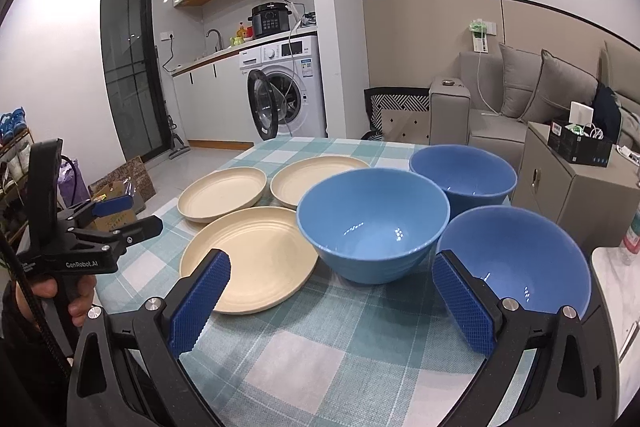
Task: Organize plates and bowls
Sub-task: 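Move the right tool toward the beige plate nearest the blue bowls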
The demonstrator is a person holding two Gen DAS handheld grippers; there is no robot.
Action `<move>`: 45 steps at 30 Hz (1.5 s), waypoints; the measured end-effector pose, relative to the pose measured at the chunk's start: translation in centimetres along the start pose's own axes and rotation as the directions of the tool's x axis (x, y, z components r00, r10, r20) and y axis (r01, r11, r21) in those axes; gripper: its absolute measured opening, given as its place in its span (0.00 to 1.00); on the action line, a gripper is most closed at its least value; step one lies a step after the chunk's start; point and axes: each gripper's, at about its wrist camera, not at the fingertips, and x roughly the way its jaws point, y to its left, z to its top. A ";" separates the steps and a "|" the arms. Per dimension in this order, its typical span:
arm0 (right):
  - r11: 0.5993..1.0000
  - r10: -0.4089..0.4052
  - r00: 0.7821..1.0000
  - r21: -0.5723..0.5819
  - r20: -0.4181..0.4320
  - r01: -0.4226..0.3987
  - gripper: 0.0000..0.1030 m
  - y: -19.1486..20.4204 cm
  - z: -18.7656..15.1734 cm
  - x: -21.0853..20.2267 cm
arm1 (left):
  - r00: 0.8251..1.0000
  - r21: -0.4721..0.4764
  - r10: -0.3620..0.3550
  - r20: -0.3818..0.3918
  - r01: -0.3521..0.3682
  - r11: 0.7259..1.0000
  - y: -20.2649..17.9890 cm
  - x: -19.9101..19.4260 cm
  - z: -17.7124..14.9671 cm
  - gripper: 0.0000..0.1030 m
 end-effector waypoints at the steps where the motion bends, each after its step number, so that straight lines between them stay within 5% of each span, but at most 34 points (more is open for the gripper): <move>1: 1.000 0.001 1.000 -0.001 0.000 -0.001 1.00 -0.1 0.4 0.0 | 1.000 0.004 0.005 0.001 -0.005 1.000 0.1 0.1 0.2 1.00; 14: 0.999 0.045 0.999 -0.009 -0.007 -0.045 1.00 -0.4 4.7 1.0 | 0.999 -0.003 0.052 0.008 -0.051 0.999 1.8 1.6 2.5 1.00; 45: 0.999 0.044 0.999 -0.005 0.010 -0.044 1.00 -3.1 11.6 5.0 | 1.000 -0.091 -0.011 0.001 0.011 0.996 4.9 5.9 8.2 1.00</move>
